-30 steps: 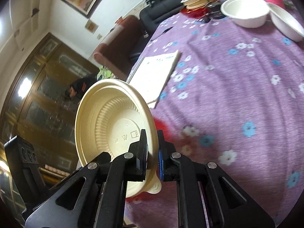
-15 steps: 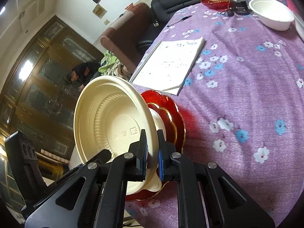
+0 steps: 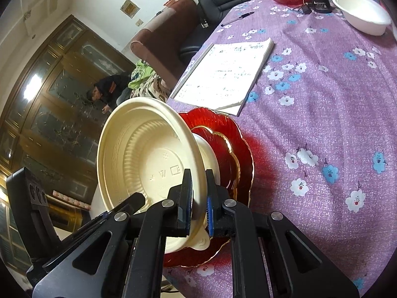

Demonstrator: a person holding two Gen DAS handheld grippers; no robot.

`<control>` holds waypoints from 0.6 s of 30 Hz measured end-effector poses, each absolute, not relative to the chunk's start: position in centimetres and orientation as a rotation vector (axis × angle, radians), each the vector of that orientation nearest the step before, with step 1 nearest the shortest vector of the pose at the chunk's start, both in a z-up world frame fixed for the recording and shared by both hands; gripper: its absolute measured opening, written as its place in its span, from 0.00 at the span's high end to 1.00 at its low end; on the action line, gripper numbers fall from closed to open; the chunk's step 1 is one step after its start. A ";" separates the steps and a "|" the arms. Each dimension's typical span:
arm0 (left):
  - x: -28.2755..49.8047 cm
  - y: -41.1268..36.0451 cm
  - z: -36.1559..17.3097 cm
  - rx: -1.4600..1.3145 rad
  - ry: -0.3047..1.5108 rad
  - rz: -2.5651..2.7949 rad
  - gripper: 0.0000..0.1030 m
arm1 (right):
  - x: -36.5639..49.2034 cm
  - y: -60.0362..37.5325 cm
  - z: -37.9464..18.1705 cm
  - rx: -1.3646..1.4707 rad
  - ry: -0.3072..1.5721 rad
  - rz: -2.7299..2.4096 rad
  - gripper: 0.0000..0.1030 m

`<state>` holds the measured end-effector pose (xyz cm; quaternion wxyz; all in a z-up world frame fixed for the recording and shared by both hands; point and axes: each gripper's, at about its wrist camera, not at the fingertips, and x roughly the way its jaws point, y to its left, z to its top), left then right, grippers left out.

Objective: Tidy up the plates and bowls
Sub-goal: 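Lower the beige bowl with the right tool onto the red plate stack, then open the right tool to release the beige bowl and withdraw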

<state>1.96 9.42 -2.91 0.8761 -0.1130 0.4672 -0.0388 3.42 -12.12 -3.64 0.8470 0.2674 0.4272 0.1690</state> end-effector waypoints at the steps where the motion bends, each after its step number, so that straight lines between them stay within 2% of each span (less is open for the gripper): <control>1: 1.9 9.5 -2.9 -0.237 0.976 -0.080 0.84 | 3.4 -12.1 -3.7 0.564 0.901 0.357 0.90; 8: 1.7 9.9 -2.9 -0.221 0.973 -0.052 0.82 | 3.4 -12.1 -3.7 0.553 0.899 0.345 0.90; 13: 1.5 10.7 -2.7 -0.212 0.954 -0.021 0.70 | 3.5 -12.7 -3.7 0.564 0.899 0.339 0.86; 18: 1.3 11.9 -2.0 -0.224 0.927 0.014 0.66 | 3.1 -12.7 -3.1 0.521 0.861 0.322 0.76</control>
